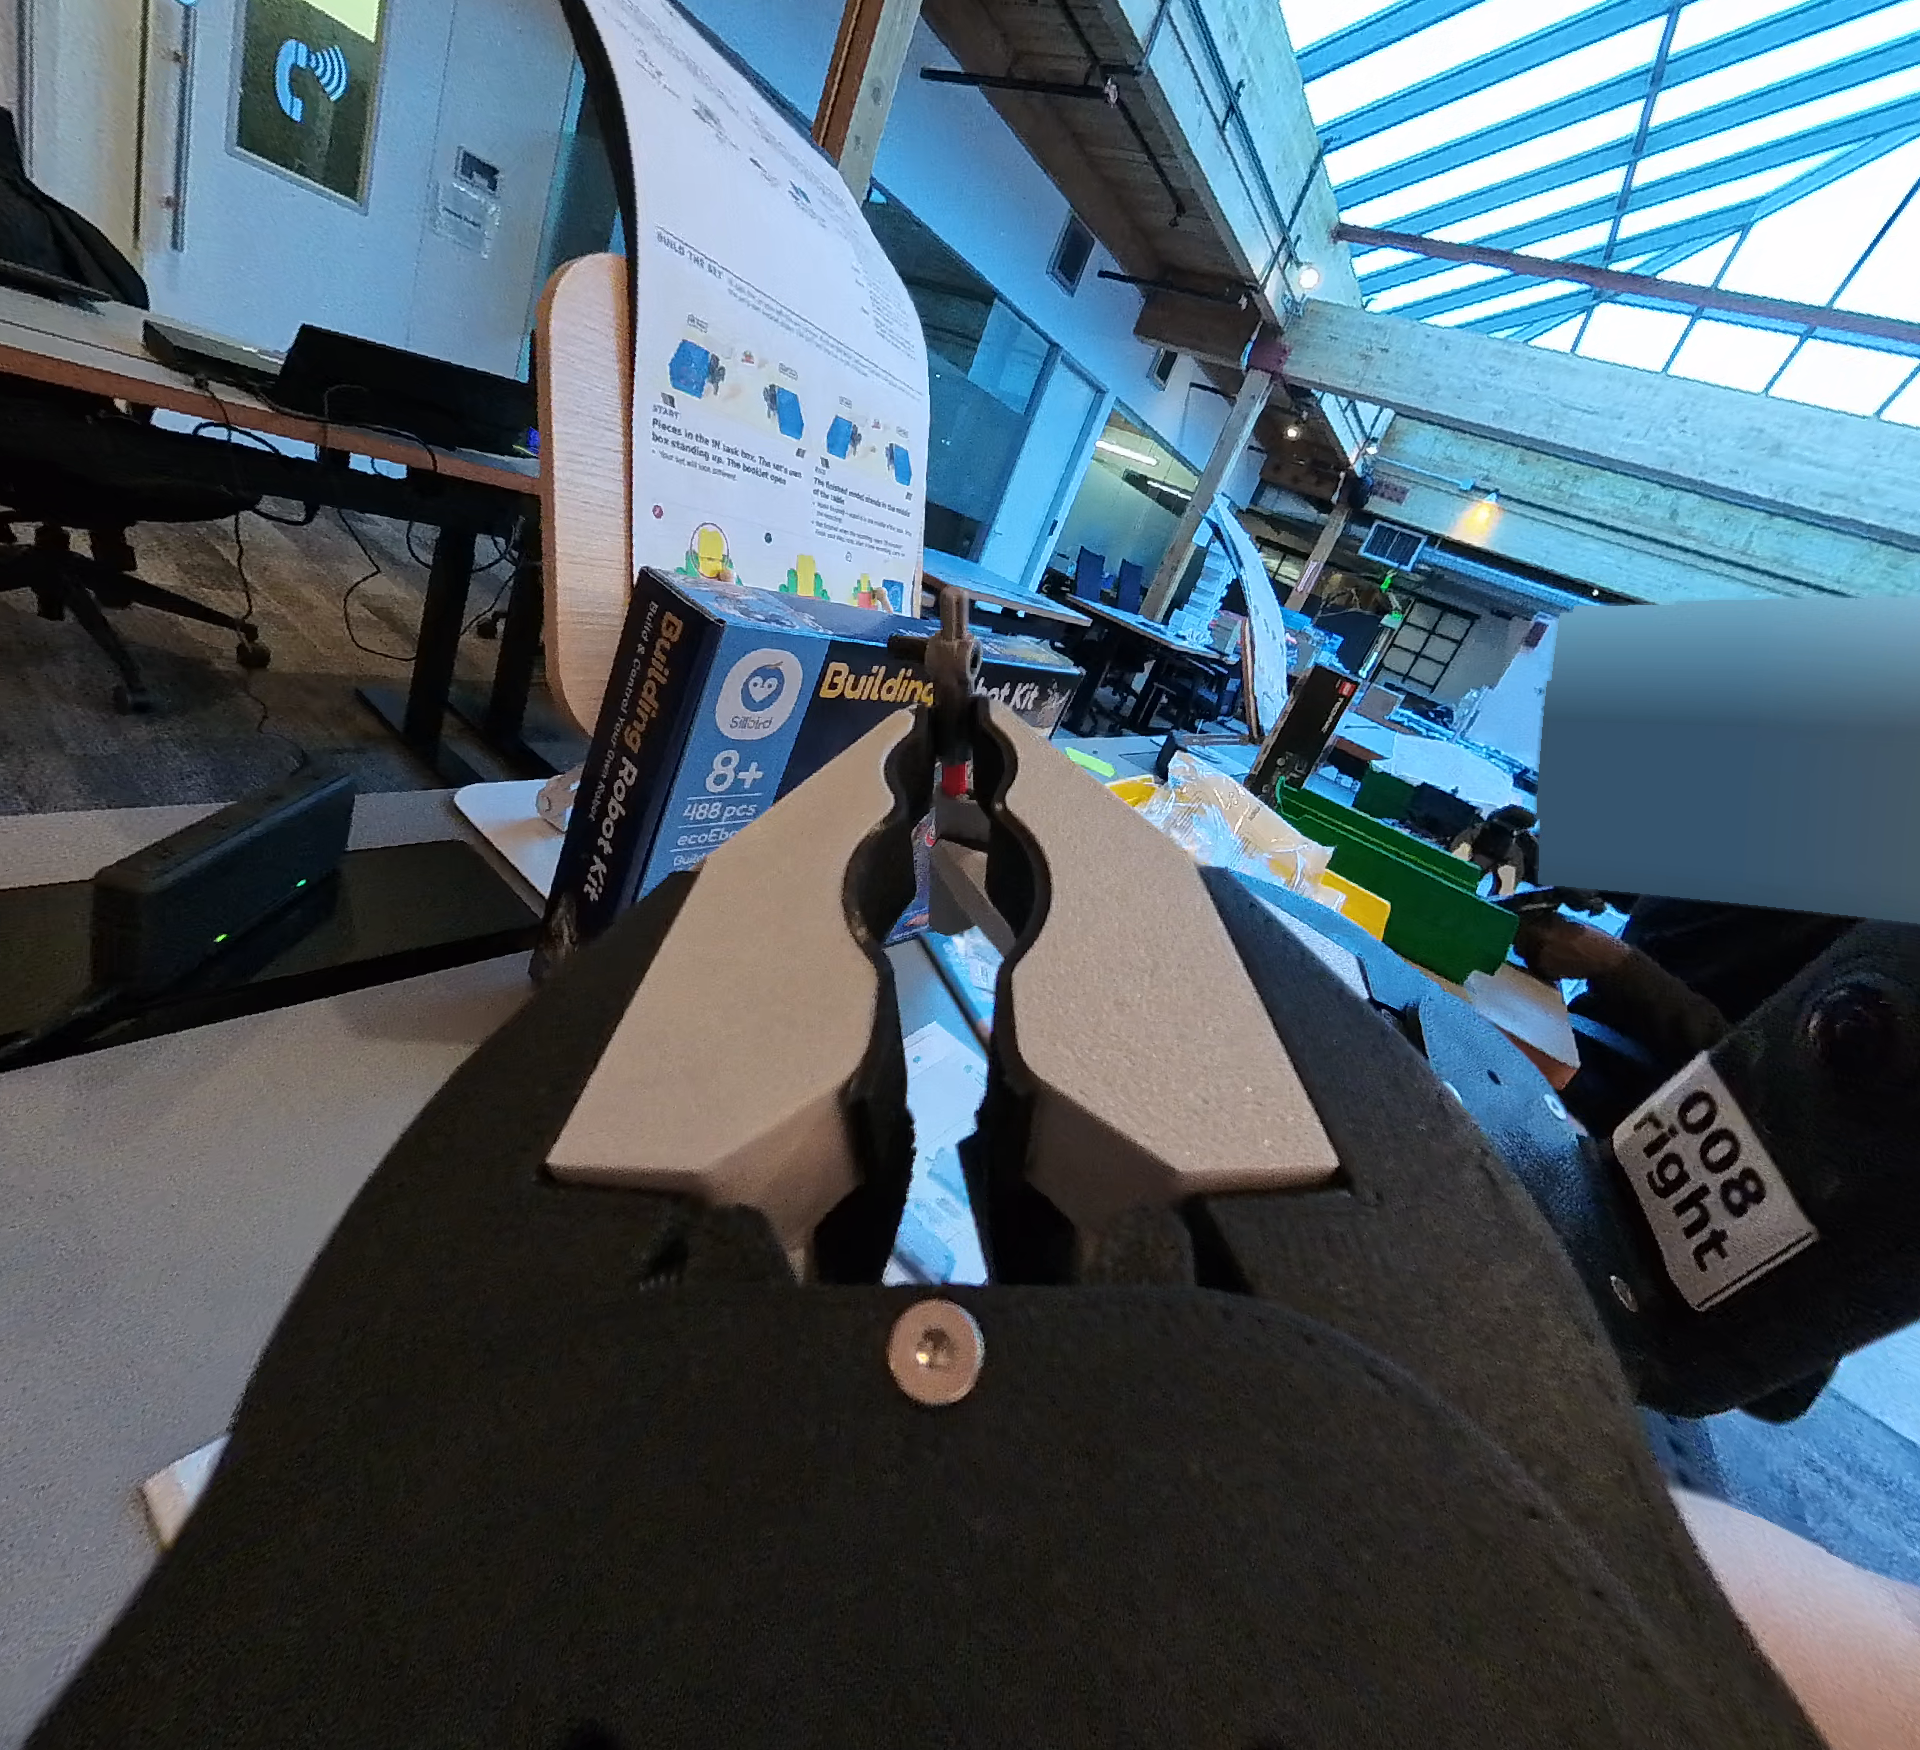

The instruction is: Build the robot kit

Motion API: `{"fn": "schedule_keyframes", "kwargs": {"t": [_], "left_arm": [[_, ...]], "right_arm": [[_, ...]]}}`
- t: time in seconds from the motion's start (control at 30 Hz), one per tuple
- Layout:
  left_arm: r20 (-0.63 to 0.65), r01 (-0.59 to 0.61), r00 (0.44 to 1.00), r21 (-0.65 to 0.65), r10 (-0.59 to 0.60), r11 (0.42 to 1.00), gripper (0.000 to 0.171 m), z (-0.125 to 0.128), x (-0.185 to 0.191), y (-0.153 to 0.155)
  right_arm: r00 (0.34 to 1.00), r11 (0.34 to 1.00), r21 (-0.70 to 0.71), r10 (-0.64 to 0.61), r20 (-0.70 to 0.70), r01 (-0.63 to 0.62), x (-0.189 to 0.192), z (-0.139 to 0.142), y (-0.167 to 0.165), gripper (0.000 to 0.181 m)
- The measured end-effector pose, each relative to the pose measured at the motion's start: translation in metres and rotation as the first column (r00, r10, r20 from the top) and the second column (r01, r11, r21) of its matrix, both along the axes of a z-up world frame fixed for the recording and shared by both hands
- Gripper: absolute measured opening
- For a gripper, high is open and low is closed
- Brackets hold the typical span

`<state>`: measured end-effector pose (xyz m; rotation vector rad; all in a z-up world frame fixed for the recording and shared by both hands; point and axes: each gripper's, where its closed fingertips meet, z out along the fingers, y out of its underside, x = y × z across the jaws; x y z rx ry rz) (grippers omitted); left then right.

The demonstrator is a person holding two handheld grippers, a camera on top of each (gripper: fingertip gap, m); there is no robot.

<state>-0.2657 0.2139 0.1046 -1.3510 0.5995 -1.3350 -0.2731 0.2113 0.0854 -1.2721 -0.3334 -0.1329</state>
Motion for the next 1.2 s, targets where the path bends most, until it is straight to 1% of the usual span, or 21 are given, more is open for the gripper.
{"fn": "schedule_keyframes", "kwargs": {"t": [0.1, 0.3, 0.37, 0.47, 0.6, 0.77, 0.87, 1.0, 1.1, 1.2], "left_arm": [[-0.001, -0.009, 1.000, -0.002, 0.009, 1.000, 0.005, -0.0027, 0.0017, 0.0013], [0.045, 0.019, 0.999, -0.048, -0.017, 0.999, 0.005, -0.0020, 0.0012, 0.0010], [0.036, 0.020, 0.999, -0.045, -0.019, 0.999, 0.005, -0.0027, 0.0014, 0.0017], [0.009, 0.021, 1.000, -0.026, -0.021, 0.999, 0.005, -0.0025, 0.0011, 0.0015], [-0.022, 0.021, 1.000, -0.003, -0.021, 1.000, 0.005, -0.0022, 0.0006, 0.0019], [0.003, 0.003, 1.000, -0.006, -0.002, 1.000, 0.005, -0.0013, -0.0003, 0.0024], [0.003, -0.020, 1.000, 0.011, 0.020, 1.000, 0.005, 0.0004, -0.0014, 0.0013], [0.003, -0.020, 1.000, 0.016, 0.020, 1.000, 0.005, 0.0028, -0.0025, -0.0005], [0.002, 0.002, 1.000, 0.008, -0.002, 1.000, 0.005, 0.0017, -0.0011, -0.0014], [0.005, 0.012, 1.000, 0.011, -0.012, 1.000, 0.005, 0.0024, -0.0004, -0.0031]], "right_arm": [[0.999, 1.000, -0.018, -0.003, -0.032, 0.002, 0.0014, -0.0028, 0.0013, 0.000], [0.998, 1.000, -0.025, -0.005, -0.064, 0.004, 0.0012, -0.0021, 0.0003, 0.000], [0.999, 1.000, -0.024, -0.011, -0.042, 0.010, 0.0012, -0.0027, 0.0009, 0.000], [0.999, 1.000, 0.000, -0.022, 0.043, 0.022, -0.0004, -0.0022, 0.0009, 0.000], [0.995, 1.000, 0.004, -0.019, 0.098, 0.019, -0.0010, -0.0017, 0.0016, 0.000], [1.000, 1.000, -0.009, 0.020, 0.015, -0.019, -0.0002, -0.0004, 0.0022, 0.000], [1.000, 1.000, -0.004, 0.030, -0.006, -0.030, 0.0001, 0.0022, 0.0015, 0.000], [0.998, 1.000, 0.017, -0.002, 0.067, 0.001, -0.0013, 0.0043, -0.0002, 0.000], [0.990, 0.999, 0.032, -0.036, 0.135, 0.032, -0.0002, 0.0036, -0.0016, 0.000], [0.986, 0.998, 0.045, -0.038, 0.164, 0.031, -0.0004, 0.0042, -0.0031, 0.000]]}}
